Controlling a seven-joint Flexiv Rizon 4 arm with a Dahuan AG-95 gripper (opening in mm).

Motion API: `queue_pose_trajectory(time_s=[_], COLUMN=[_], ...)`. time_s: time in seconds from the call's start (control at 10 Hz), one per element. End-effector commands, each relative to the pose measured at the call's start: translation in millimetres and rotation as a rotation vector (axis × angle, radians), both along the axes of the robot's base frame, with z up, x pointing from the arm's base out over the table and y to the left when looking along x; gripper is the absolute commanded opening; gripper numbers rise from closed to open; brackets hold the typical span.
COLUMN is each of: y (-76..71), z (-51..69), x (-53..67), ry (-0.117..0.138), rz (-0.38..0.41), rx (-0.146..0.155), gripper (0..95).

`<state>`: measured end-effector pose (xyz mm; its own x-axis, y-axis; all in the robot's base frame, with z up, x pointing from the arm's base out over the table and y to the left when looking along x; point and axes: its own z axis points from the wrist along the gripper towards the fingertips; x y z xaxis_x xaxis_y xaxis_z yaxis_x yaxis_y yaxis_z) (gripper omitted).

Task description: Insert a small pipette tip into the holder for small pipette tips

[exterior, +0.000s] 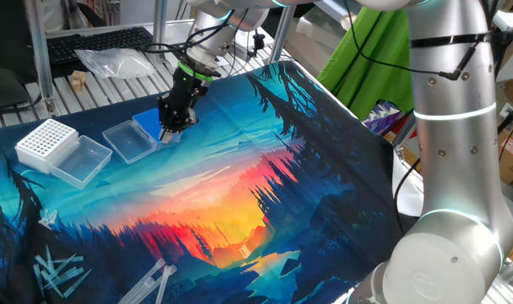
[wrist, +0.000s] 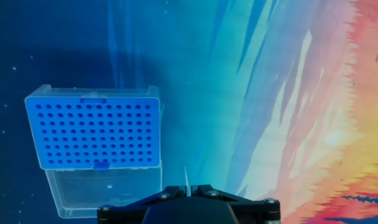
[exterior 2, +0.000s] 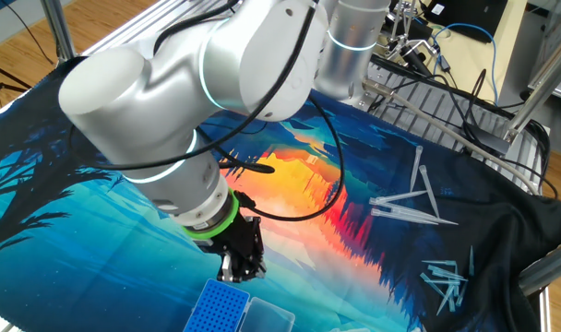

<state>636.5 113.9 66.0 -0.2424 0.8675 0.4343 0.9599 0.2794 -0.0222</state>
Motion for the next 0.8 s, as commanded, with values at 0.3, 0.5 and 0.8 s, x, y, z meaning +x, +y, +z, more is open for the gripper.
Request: queue_pose_trajectory(time_s=[0.3, 0.5, 0.8], y=[0.4, 0.4, 0.4], z=[0.3, 0.3, 0.3], x=[-0.3, -0.3, -0.3], ry=[-0.038, -0.041, -0.04], rz=[0.07, 0.073, 0.072], rx=[0.018, 0.036, 0.035], gripper=[0.0, 0.0, 0.0])
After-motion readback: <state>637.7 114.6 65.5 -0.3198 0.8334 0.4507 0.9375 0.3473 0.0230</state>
